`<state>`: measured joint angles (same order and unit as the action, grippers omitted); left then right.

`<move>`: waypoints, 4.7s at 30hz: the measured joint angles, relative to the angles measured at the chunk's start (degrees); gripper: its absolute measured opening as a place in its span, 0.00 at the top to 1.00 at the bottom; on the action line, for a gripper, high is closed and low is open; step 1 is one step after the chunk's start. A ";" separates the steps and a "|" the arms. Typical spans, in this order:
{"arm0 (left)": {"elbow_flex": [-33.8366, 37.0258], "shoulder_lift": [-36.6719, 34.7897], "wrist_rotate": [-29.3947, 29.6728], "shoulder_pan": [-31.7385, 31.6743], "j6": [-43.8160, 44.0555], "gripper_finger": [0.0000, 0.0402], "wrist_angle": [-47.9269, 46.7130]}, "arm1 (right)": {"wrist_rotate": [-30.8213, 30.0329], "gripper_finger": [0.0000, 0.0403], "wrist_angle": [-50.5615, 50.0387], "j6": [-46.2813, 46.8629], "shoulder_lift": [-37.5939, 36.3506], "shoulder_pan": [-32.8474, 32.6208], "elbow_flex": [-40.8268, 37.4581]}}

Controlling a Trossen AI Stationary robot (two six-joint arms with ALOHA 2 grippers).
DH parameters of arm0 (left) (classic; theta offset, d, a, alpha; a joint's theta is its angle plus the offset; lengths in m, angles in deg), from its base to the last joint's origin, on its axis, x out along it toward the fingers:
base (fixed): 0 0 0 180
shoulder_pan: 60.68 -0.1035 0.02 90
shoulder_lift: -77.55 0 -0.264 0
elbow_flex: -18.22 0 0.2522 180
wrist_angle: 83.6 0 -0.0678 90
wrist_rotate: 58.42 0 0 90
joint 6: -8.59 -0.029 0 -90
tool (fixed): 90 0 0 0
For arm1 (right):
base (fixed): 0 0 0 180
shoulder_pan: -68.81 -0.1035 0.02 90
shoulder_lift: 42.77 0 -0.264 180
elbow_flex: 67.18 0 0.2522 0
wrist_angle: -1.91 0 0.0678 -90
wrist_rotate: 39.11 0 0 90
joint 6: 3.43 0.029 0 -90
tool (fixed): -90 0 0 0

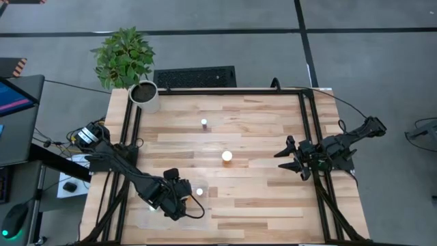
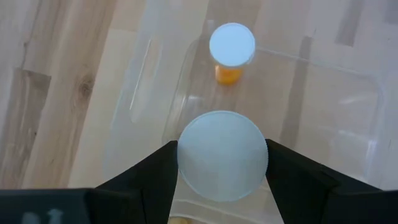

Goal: Pick and place medicine bottles into bin by pill shape (circle, oval)
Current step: Put the left large orange capsule bottle into the right transparent bin, then put the small blue capsule bottle into the right transparent bin

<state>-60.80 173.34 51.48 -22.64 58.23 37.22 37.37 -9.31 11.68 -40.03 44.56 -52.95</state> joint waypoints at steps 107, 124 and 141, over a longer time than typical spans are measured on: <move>-11.34 10.45 -25.62 -65.31 -72.73 0.28 5.33 | 0.00 0.44 -0.02 -0.55 -0.02 0.00 0.00; -11.80 13.57 -23.56 -65.31 -72.15 0.44 4.17 | 0.00 0.44 -0.02 -0.50 -0.02 0.00 0.00; -11.96 13.57 -23.56 -65.29 -71.42 0.52 4.86 | 0.00 0.44 -0.04 -0.50 0.00 0.00 -0.02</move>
<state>-72.75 186.91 27.91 -87.93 -13.19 42.09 37.37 -9.35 11.18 -40.03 44.56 -52.96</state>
